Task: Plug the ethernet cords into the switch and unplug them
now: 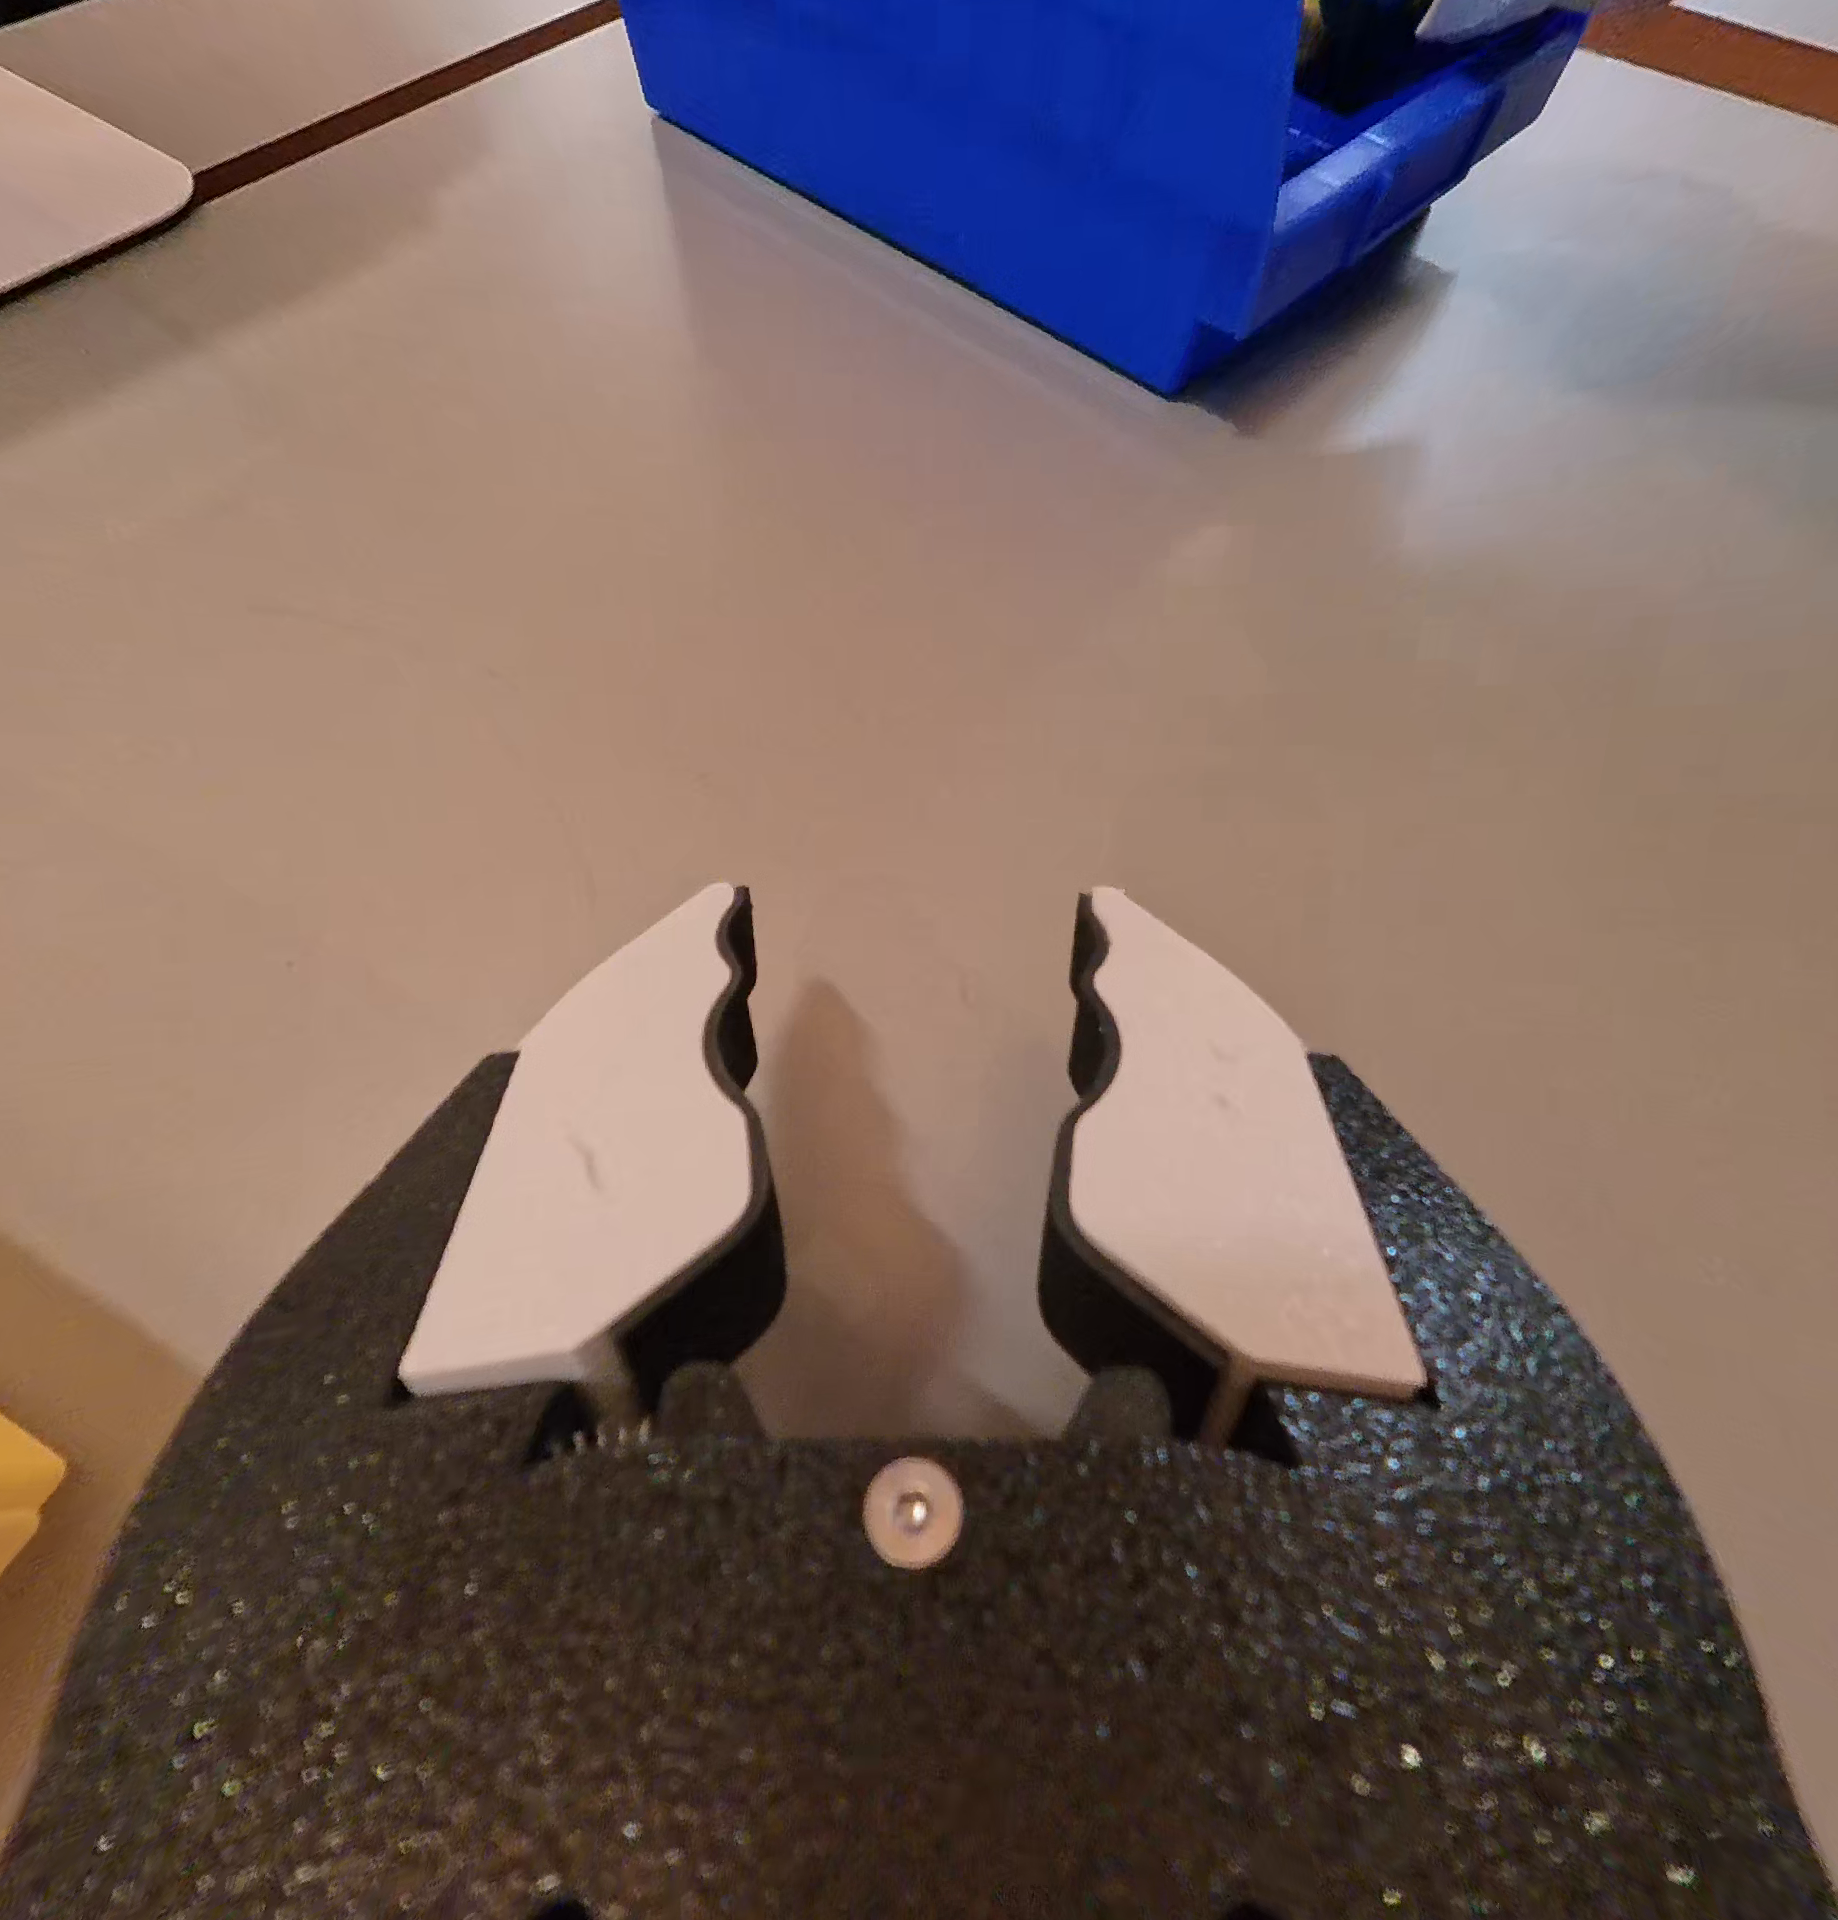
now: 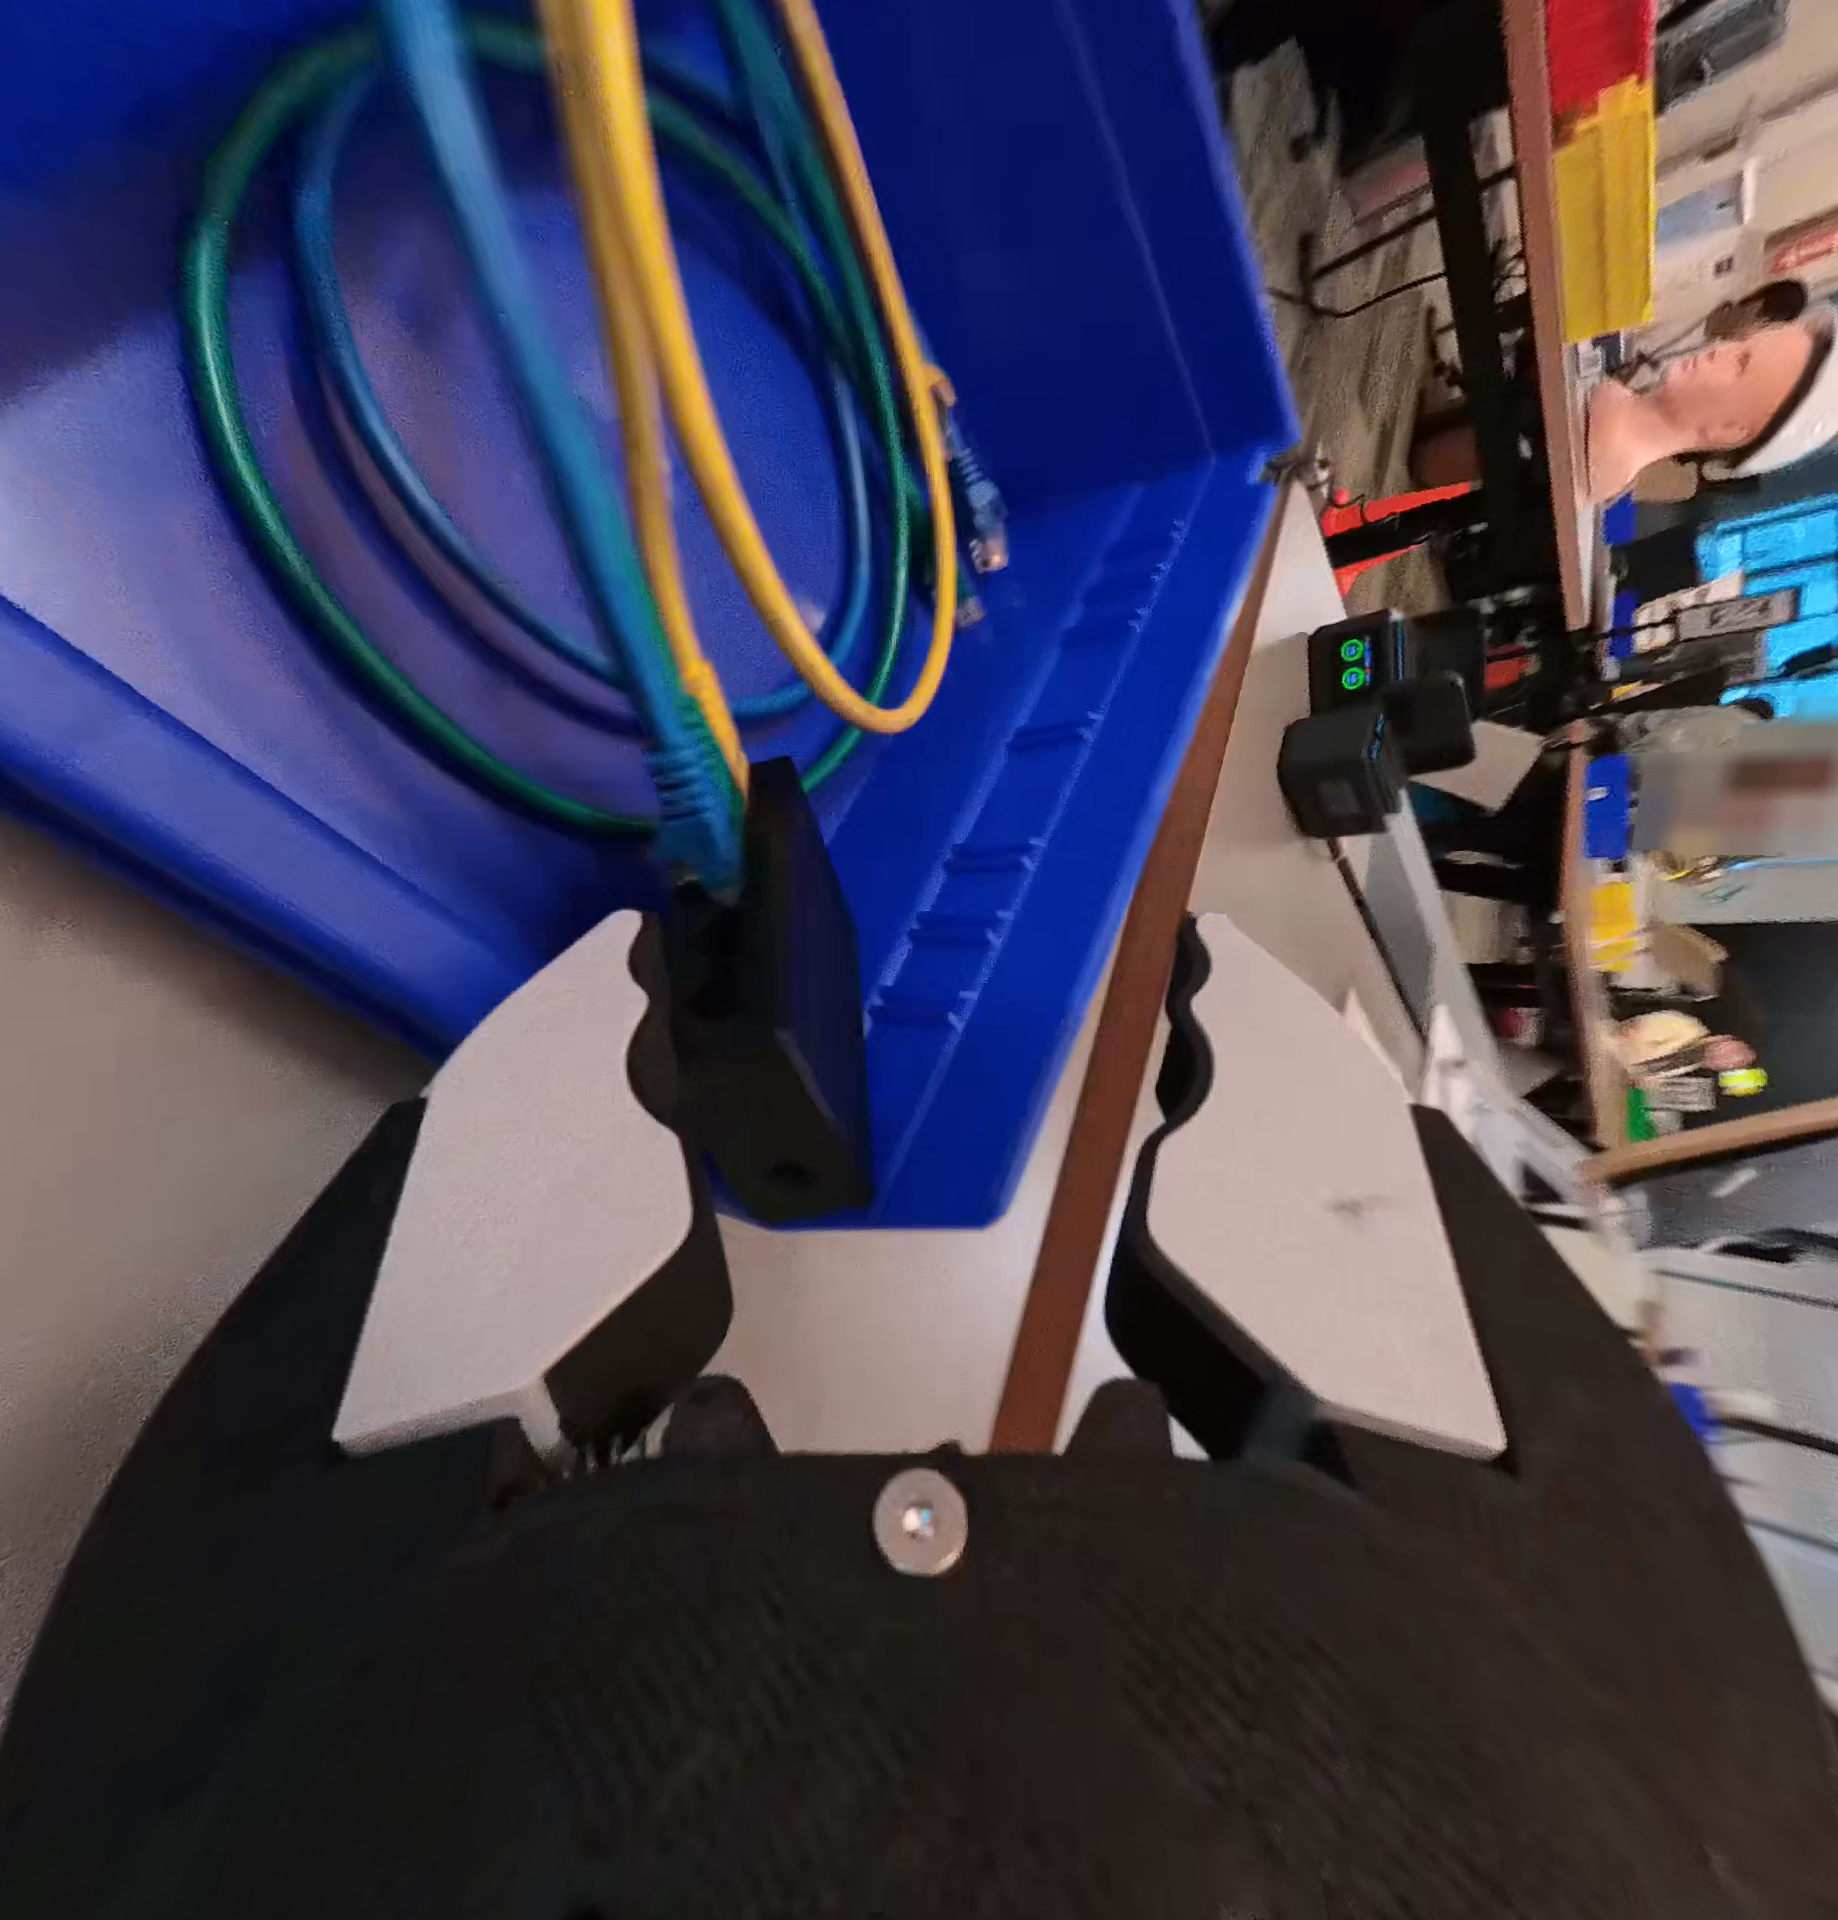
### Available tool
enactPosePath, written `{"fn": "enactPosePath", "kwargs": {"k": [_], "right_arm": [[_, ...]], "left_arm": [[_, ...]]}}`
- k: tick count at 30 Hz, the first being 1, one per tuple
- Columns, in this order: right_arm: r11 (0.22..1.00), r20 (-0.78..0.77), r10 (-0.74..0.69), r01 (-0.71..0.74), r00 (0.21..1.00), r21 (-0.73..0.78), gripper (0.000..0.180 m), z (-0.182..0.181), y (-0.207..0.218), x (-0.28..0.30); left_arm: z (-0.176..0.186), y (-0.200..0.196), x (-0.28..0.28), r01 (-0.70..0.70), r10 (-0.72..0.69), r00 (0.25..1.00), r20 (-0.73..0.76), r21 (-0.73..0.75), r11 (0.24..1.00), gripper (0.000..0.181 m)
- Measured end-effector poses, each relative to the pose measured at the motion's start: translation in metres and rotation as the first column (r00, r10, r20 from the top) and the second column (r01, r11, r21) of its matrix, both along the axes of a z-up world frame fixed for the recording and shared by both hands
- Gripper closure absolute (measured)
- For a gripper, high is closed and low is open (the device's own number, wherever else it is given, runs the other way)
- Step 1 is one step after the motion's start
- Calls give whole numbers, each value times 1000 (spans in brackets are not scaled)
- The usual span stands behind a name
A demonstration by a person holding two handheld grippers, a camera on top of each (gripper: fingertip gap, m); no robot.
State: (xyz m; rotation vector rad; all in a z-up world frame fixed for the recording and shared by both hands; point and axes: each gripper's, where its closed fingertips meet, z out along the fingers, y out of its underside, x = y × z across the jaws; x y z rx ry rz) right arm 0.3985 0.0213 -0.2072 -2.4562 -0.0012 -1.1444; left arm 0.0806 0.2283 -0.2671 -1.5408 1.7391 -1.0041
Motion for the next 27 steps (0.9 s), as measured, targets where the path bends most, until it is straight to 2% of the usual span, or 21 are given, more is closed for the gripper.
{"fn": "enactPosePath", "kwargs": {"k": [2,4,8,11,14,18,20,22,24,27], "right_arm": [[983,-47,-16,25,999,183,97,21,-3,-6],[925,-157,11,50,988,376,91,36,-8,-22],[695,-289,118,129,950,707,90,61,-29,-63],[529,-319,155,194,935,826,91,60,-52,-85],[443,-345,130,257,930,859,93,54,-76,-94],[482,-319,34,264,947,835,97,45,-102,-93],[497,-317,-14,282,948,820,100,37,-114,-90],[496,-322,-63,310,945,811,104,32,-122,-83],[542,-340,-107,342,934,768,100,27,-130,-79],[552,-324,-161,357,932,753,98,26,-141,-74]], "left_arm": [[1,0,0,-1,1,1000,5,0,1000,123],[2,0,0,-3,3,1000,11,9,1000,123],[11,-5,4,4,-5,999,42,28,1000,122],[29,-13,17,-7,3,994,106,36,999,118],[50,-28,44,1,-11,985,173,60,998,111],[76,-56,93,43,-64,974,215,101,994,107],[85,-70,118,64,-74,979,191,61,996,107],[92,-78,143,52,-53,987,150,11,999,106],[95,-79,167,13,-12,994,105,-4,1000,105],[93,-71,199,-73,73,997,33,-5,997,96]]}}
